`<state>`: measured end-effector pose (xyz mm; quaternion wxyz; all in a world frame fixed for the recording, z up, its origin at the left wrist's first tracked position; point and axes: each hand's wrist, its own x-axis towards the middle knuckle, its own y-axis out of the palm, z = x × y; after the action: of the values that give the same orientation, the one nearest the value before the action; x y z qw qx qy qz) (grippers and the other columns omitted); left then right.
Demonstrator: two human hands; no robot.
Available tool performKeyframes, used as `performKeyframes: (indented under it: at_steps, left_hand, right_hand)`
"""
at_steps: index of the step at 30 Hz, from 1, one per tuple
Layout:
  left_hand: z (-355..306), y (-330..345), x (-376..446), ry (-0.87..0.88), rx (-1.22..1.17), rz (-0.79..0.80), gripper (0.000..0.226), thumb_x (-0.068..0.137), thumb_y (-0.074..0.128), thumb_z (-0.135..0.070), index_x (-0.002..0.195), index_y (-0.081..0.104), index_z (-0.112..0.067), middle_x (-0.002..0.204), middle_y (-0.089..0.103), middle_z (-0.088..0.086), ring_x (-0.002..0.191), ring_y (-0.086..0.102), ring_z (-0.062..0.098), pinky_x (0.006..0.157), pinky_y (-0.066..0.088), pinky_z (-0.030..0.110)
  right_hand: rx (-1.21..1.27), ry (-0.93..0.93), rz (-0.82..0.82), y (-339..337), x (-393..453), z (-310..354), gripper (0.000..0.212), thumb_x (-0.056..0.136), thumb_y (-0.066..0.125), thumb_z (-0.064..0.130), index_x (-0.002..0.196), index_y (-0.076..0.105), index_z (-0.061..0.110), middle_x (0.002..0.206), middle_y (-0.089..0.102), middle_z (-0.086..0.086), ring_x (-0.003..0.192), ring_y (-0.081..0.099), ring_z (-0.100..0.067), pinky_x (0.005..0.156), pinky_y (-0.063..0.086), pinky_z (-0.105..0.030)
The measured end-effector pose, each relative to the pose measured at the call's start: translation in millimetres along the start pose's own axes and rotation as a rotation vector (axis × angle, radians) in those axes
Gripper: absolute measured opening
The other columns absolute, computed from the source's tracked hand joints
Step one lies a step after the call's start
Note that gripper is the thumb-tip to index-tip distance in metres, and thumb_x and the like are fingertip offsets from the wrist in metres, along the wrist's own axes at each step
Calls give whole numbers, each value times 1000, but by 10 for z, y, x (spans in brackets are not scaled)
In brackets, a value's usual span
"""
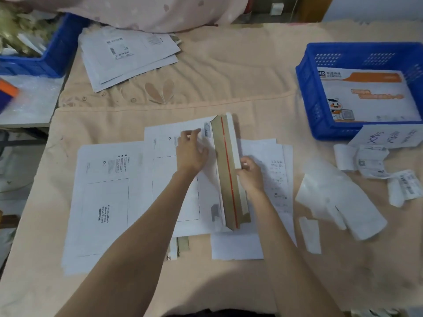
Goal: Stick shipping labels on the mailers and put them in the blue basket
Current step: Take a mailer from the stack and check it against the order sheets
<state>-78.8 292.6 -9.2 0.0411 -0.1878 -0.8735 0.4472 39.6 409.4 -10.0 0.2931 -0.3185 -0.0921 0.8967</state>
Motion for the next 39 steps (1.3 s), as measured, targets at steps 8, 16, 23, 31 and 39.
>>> performKeyframes:
  at_steps: [8, 16, 23, 31, 39]
  left_hand:
    - [221, -641, 622, -37, 81, 28, 116, 54, 63, -79, 150, 22, -28, 150, 35, 9, 142, 22, 30, 116, 12, 49]
    - [386, -1147, 621, -289, -220, 46, 64, 49, 77, -62, 99, 70, -24, 98, 71, 5, 95, 66, 26, 86, 52, 43]
    - [572, -1307, 228, -519, -419, 102, 32, 72, 81, -41, 81, 65, -14, 77, 62, -2, 71, 60, 19, 50, 46, 21]
    - [787, -1368, -7, -835, -653, 444, 54, 71, 74, -52, 107, 65, -12, 103, 67, 2, 78, 65, 17, 64, 50, 28]
    - [719, -1025, -99, -726, -221, 445, 61, 69, 76, -57, 108, 65, -11, 103, 70, 5, 96, 64, 22, 87, 44, 31]
  right_hand:
    - [198, -186, 96, -182, 113, 413, 29, 90, 51, -7, 107, 62, 14, 86, 61, 15, 77, 56, 7, 61, 41, -1]
    - [-225, -32, -38, -373, 298, 416, 26, 84, 63, 50, 89, 66, 25, 84, 65, 5, 83, 60, -14, 78, 45, -28]
    - [202, 309, 110, -488, 202, 115, 62, 61, 76, 59, 112, 66, 27, 110, 66, 9, 103, 61, -14, 77, 53, -29]
    - [358, -13, -87, -455, 147, 334, 27, 74, 78, 7, 98, 67, 13, 93, 70, 2, 88, 65, -15, 69, 47, -20]
    - [-124, -76, -416, -345, 329, 161, 46, 72, 75, 27, 115, 62, 17, 110, 63, 0, 97, 62, -22, 66, 45, -25]
